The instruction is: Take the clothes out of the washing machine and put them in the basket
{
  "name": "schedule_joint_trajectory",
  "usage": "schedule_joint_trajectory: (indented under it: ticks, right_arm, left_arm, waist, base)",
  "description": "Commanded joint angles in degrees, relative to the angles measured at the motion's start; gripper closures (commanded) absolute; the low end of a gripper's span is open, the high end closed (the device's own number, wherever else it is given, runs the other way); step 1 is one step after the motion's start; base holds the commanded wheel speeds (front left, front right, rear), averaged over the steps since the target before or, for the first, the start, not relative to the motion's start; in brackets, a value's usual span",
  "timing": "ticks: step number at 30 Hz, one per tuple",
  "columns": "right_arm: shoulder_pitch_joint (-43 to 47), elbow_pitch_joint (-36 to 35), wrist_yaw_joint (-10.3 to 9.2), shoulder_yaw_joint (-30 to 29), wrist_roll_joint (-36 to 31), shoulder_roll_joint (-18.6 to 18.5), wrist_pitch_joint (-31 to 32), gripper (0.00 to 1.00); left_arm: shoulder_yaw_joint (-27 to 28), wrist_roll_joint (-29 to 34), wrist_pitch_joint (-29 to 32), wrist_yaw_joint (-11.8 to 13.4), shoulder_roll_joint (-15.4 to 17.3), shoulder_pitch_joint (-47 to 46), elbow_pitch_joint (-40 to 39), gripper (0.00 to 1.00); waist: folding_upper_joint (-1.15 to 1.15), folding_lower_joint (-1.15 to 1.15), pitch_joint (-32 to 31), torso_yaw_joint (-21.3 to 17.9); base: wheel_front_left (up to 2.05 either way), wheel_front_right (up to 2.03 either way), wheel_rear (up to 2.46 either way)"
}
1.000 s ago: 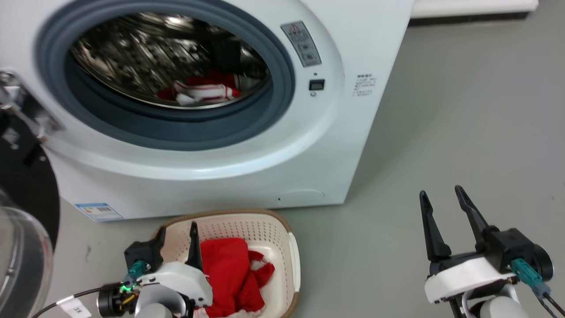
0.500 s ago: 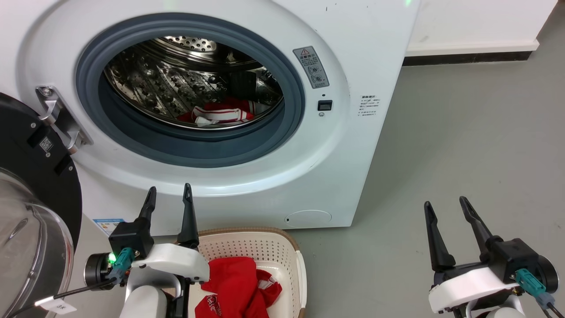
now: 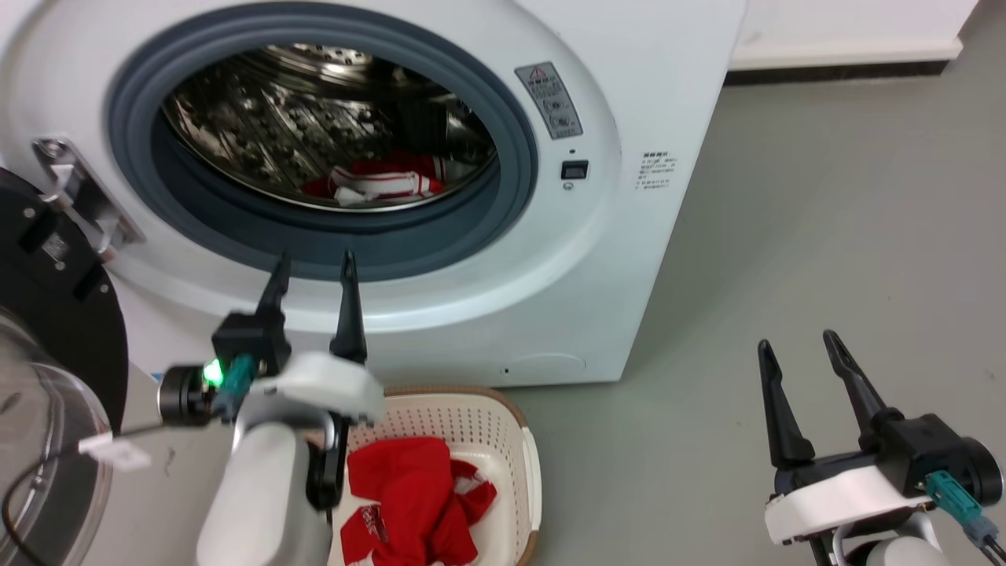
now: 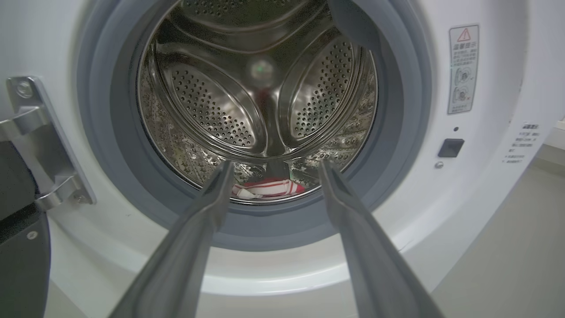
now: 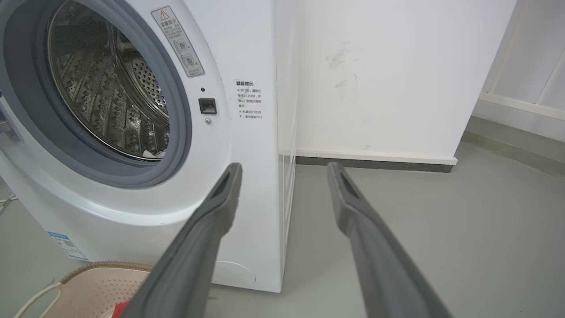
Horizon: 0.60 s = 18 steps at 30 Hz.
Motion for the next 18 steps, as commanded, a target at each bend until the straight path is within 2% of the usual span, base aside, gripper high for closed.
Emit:
schedule_joint_trajectory:
  ticks: [1, 9, 13, 18]
  right_arm:
    - [-1.04, -0.77, -0.04, 0.34, -0.18, -0.01, 0.11, 0.00]
    - [-4.24, -2.88, -0.04, 1.51, 0.70, -0.02, -0.23, 0.00]
    - [-6.63, -3.47, -0.04, 2.52, 1.85, 0.00, -0.57, 0.00]
    - [-9.85, -2.73, -0.04, 3.94, 3.94, 0.03, -0.95, 0.00]
  left_arm:
    - [0.03, 0.52, -0.15, -0.22, 0.14, -3.10, 1.96, 0.00]
    - [0.27, 1.58, -0.15, -0.76, 1.86, -16.56, 12.47, 0.00]
    - [0.86, 1.26, 0.67, -0.74, 4.07, -25.19, 19.82, 0.00]
    - [0.86, 1.91, 4.45, -0.96, 7.76, -35.48, 27.52, 0.00]
  waist:
    - [0.00, 0.00, 2.02, -0.57]
    - [0.00, 0.00, 9.54, -3.29]
    - [0.00, 0.00, 14.88, -5.77]
    - [0.00, 0.00, 21.12, -9.11]
  base:
    - [0.00, 0.00, 0.00]
    - [0.00, 0.00, 0.00]
    - [0.00, 0.00, 0.00]
    - [0.00, 0.00, 0.00]
